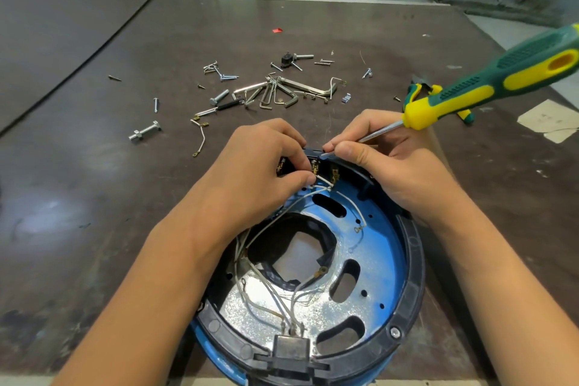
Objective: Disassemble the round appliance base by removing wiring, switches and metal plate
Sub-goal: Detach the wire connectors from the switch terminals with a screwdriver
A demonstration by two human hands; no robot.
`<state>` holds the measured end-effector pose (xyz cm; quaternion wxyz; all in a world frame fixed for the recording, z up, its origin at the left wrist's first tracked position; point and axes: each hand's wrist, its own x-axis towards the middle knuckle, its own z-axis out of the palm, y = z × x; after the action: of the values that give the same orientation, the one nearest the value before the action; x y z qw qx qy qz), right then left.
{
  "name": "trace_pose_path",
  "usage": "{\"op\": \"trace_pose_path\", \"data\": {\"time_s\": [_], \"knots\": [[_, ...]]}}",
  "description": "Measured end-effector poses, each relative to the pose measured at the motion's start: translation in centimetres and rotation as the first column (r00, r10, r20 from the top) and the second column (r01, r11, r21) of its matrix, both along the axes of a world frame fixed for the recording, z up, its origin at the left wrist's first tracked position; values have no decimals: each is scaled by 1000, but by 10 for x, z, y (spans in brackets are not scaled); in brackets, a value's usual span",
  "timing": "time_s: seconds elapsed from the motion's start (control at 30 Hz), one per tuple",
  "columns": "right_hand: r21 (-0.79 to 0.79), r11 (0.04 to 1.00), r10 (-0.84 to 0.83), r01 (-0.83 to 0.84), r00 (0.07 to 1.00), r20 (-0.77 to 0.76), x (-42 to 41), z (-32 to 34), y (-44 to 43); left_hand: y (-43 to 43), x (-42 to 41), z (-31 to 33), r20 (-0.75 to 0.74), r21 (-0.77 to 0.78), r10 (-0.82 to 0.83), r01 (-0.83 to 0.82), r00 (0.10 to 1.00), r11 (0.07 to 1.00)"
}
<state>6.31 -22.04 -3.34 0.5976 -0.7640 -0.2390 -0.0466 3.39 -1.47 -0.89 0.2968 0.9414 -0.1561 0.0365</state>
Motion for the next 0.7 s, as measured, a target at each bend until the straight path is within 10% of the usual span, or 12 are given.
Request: {"op": "trace_pose_path", "data": {"time_s": [0.53, 0.7], "knots": [[-316, 947, 46, 56, 951, 304, -1, 8, 11, 1, 3, -4, 16, 20, -53, 52, 998, 998], [-271, 959, -40, 89, 982, 183, 0, 12, 16, 2, 3, -5, 21, 29, -49, 49, 999, 998]]}}
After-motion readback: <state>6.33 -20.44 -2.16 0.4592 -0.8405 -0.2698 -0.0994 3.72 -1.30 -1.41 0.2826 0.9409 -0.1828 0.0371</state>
